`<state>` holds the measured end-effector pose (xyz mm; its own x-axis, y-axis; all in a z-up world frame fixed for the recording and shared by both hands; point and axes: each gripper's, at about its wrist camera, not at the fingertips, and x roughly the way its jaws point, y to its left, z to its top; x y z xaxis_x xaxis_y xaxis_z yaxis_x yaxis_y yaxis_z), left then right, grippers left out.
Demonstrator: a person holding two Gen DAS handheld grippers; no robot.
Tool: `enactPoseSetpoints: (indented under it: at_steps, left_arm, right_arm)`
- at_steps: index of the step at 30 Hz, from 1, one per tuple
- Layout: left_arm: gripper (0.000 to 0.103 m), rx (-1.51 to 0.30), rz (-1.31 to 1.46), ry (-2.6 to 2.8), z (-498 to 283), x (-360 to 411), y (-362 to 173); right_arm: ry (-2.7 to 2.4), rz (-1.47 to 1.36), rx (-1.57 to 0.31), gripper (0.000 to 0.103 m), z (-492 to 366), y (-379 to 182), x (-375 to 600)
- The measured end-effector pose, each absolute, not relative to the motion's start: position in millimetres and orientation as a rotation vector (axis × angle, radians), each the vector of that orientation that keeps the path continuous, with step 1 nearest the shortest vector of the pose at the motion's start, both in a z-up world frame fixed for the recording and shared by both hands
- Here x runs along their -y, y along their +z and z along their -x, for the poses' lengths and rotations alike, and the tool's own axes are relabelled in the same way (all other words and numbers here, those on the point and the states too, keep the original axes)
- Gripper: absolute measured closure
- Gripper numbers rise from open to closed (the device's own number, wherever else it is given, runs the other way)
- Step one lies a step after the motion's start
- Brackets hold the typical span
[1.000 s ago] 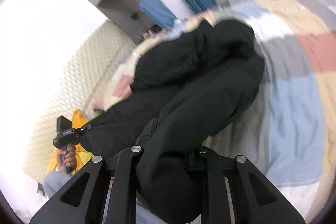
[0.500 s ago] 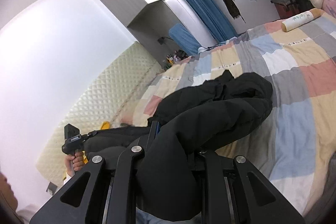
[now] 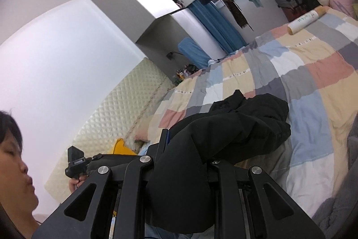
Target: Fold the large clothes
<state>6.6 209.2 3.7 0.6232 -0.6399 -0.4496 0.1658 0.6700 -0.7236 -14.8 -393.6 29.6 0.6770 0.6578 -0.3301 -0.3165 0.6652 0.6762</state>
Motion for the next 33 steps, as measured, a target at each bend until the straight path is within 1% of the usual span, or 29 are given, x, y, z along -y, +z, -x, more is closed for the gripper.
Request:
enactPoseSetpoints:
  at_steps: [2,5,11,16,22,26,33]
  left_arm:
    - [0.094,-0.771,0.685,-0.512,-18,-207,7]
    - [0.094,-0.785,0.675,-0.513,-55,-206,12]
    - [0.093,-0.861,0.627,-0.44,-149,-201,20]
    - [0.092,-0.894,0.575,-0.356,-223,-187,17]
    - [0.09,-0.935,0.536,-0.231,-295,-169,-19]
    - [0.089,-0.959,0.504,-0.157,-335,-158,-51]
    - [0.089,-0.998,0.447,-0.068,-385,-143,-107]
  right_arm:
    - [0.579,-0.634,-0.614,0.087,-1,28,398]
    - [0.559,-0.66,-0.63,0.087,-39,27,407]
    - [0.495,-0.724,-0.697,0.087,-137,18,418]
    - [0.409,-0.711,-0.749,0.087,-209,6,423]
    - [0.275,-0.771,-0.839,0.087,-283,-48,430]
    - [0.203,-0.755,-0.908,0.087,-323,-88,429]
    - [0.124,-0.736,-1.0,0.087,-370,-144,426]
